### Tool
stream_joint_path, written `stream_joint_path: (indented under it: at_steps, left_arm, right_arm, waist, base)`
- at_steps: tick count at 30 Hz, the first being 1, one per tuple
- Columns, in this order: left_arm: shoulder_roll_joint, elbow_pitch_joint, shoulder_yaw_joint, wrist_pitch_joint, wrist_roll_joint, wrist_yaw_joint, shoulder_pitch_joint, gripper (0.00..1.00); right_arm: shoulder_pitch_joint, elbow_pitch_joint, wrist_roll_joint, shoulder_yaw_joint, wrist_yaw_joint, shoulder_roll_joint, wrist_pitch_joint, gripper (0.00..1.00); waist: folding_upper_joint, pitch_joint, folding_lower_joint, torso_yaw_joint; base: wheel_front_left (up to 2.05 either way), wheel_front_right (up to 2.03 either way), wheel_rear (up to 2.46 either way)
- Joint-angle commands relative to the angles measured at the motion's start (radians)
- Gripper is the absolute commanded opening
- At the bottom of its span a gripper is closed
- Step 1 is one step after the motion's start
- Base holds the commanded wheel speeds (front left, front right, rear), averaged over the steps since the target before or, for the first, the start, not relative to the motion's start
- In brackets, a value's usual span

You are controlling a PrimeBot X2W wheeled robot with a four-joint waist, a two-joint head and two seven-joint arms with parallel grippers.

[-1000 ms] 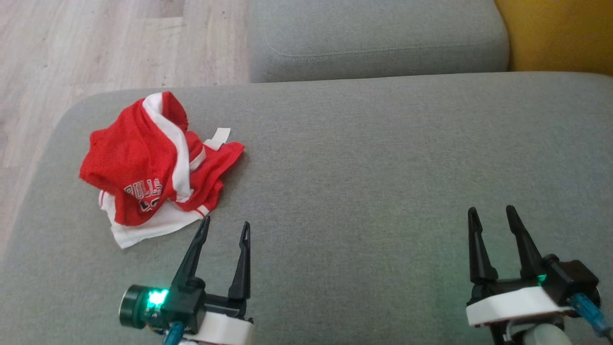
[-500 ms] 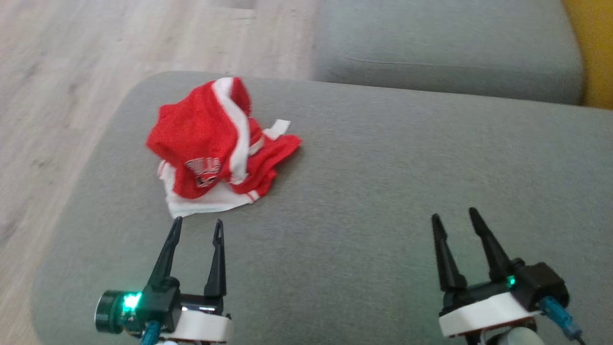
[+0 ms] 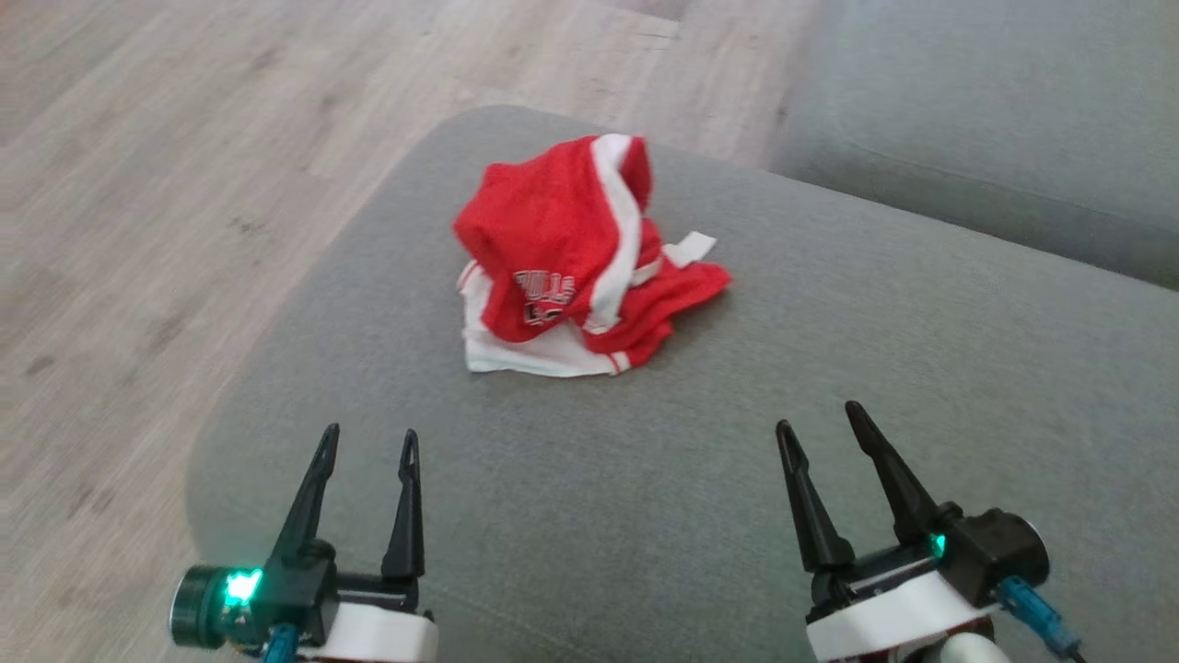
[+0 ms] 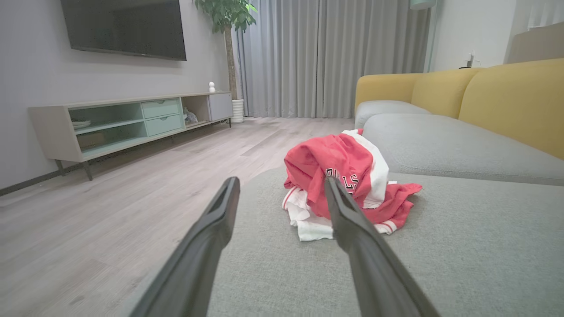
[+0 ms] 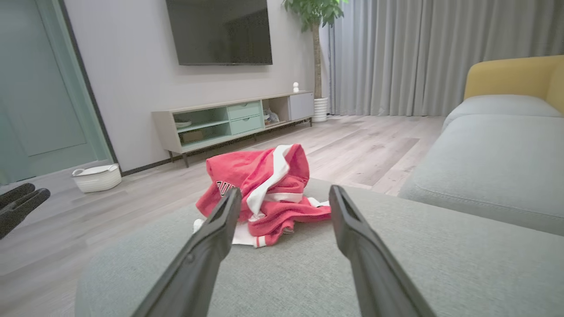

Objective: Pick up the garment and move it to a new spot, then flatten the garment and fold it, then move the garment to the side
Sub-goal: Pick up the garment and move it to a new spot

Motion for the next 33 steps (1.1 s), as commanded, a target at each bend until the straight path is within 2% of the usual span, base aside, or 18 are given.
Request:
stream_joint_path:
  at_steps: [1,7,12,17,19,20,22,24,26,27,30,33]
  left_arm:
    - [-0.006,-0.036,0.033,-0.009,0.009,-0.003,-0.027,1.00]
    - [0.009,-0.034,0.038,-0.009,0.037,-0.012,-0.024,1.00]
    - [0.030,-0.024,0.031,-0.009,0.052,-0.035,-0.063,1.00]
    - [0.091,0.017,0.023,-0.006,0.060,-0.112,-0.220,1.00]
    - [0.125,0.045,0.013,0.035,0.066,-0.150,-0.313,1.00]
    - [0.149,0.084,-0.014,0.092,0.046,-0.188,-0.410,1.00]
    - [0.186,0.135,-0.066,0.160,0.022,-0.207,-0.508,1.00]
    - [0.225,0.187,-0.141,0.225,-0.033,-0.211,-0.597,1.00]
    - [0.263,0.231,-0.212,0.283,-0.140,-0.212,-0.676,1.00]
    - [0.263,0.231,-0.212,0.283,-0.140,-0.212,-0.676,1.00]
    - [0.336,0.290,-0.305,0.360,-0.269,-0.212,-0.779,1.00]
    - [0.388,0.348,-0.351,0.393,-0.364,-0.212,-0.858,1.00]
  right_arm:
    - [-0.020,-0.035,-0.004,0.022,0.008,-0.008,-0.011,1.00]
    - [-0.025,-0.031,0.007,0.037,0.008,-0.008,-0.011,1.00]
    - [-0.036,-0.030,0.006,0.050,0.008,-0.008,-0.011,1.00]
    - [-0.061,-0.040,-0.021,0.030,0.008,-0.008,-0.011,1.00]
    - [-0.074,-0.042,-0.033,0.021,0.008,-0.008,-0.011,1.00]
    - [-0.083,-0.041,-0.039,0.007,0.008,-0.008,-0.011,1.00]
    - [-0.090,-0.040,-0.041,-0.001,0.008,-0.008,-0.011,1.00]
    - [-0.105,-0.040,-0.050,0.003,0.008,-0.008,-0.011,1.00]
    - [-0.123,-0.042,-0.056,0.008,0.008,-0.008,-0.011,1.00]
    - [-0.123,-0.042,-0.056,0.008,0.008,-0.008,-0.011,1.00]
    - [-0.150,-0.047,-0.053,0.004,0.008,-0.008,-0.011,1.00]
    - [-0.172,-0.049,-0.055,0.009,0.008,-0.008,-0.011,1.00]
  waist:
    - [0.0000,0.003,0.0000,0.034]
    - [0.0000,0.009,0.0000,0.055]
    - [0.0000,0.025,0.0000,0.027]
    - [0.0000,0.088,0.0000,-0.030]
    - [0.0000,0.120,0.0000,-0.055]
    - [0.0000,0.148,0.0000,-0.074]
    - [0.0000,0.178,0.0000,-0.094]
    - [0.0000,0.209,0.0000,-0.118]
    - [0.0000,0.239,0.0000,-0.144]
    - [0.0000,0.239,0.0000,-0.144]
    - [0.0000,0.282,0.0000,-0.180]
    - [0.0000,0.316,0.0000,-0.213]
  base:
    - [0.00,0.00,0.00]
    - [0.00,0.00,0.00]
    - [0.00,0.00,0.00]
    - [0.00,0.00,0.00]
    - [0.00,0.00,0.00]
    - [0.00,0.00,0.00]
    - [0.00,0.00,0.00]
    - [0.00,0.00,0.00]
    - [0.00,0.00,0.00]
    - [0.00,0.00,0.00]
    - [0.00,0.00,0.00]
    - [0.00,0.00,0.00]
